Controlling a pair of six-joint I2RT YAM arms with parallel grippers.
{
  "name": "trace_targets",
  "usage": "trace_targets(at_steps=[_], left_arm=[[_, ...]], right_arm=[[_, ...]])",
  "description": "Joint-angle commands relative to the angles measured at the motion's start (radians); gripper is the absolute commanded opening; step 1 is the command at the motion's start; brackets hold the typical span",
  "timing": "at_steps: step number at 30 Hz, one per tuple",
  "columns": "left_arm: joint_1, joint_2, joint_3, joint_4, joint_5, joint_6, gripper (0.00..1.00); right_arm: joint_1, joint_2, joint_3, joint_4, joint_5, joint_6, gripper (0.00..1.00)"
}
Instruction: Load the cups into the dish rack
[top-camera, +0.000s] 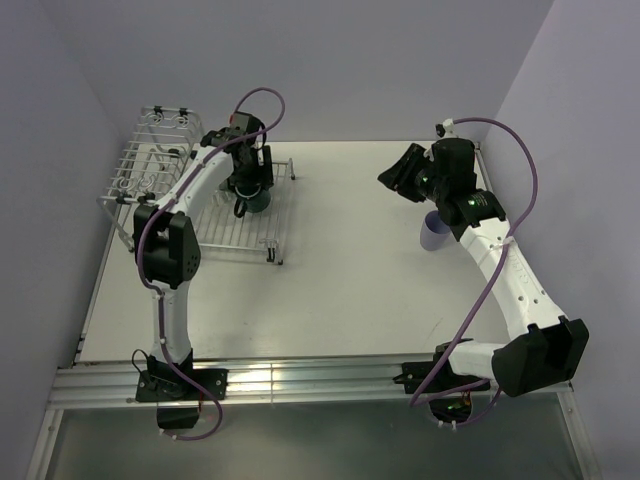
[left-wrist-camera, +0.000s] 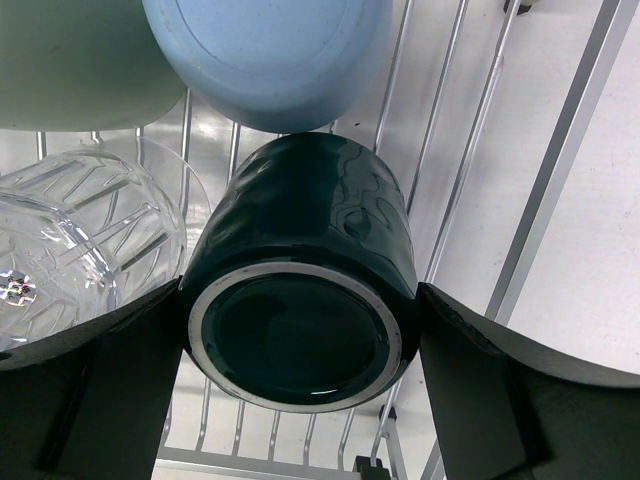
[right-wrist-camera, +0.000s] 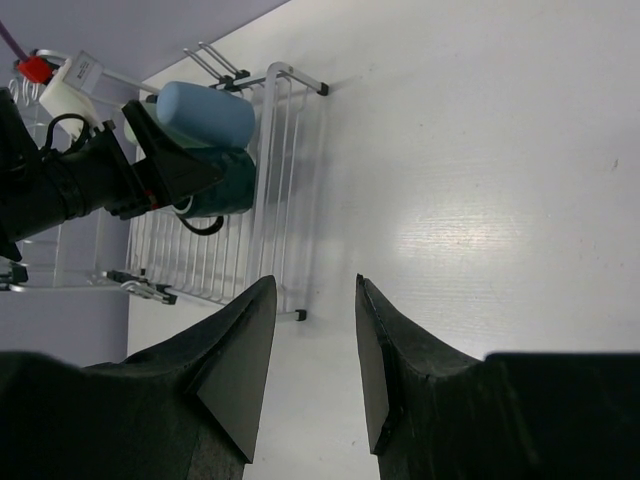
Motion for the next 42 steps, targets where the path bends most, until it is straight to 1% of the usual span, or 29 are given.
trace_targets(at_steps=[1, 6, 10, 21, 33, 39, 42], left_arm=[[-0.015, 0.006, 0.043, 0.036, -0.015, 0.014, 0.76], [-0.018, 0.005, 0.033, 0.046, -0.018, 0.014, 0.79], [-0.021, 0.005, 0.033, 0.051, -0.018, 0.015, 0.85], [-0.022, 0.003, 0.030, 0.057, -0.024, 0.021, 0.87], [-0.023, -0.020, -0.010, 0.091, -0.036, 0.031, 0.94], [-0.025, -0.018, -0.022, 0.092, -0.044, 0.034, 0.95], [-0.025, -0.026, -0.034, 0.101, -0.050, 0.031, 0.98]], right_arm=[[-0.002, -0.001, 0.000, 0.006, 0.023, -0.023, 0.45], [-0.002, 0.000, 0.003, 0.002, 0.023, -0.024, 0.45], [-0.001, 0.003, 0.008, -0.003, 0.031, -0.029, 0.46], [-0.002, 0.006, 0.009, -0.012, 0.031, -0.038, 0.47], [-0.002, 0.001, 0.003, -0.012, 0.031, -0.047, 0.49], [-0.002, -0.002, 0.000, -0.011, 0.029, -0.047, 0.50], [-0.001, -0.002, 0.001, -0.014, 0.029, -0.049, 0.50]])
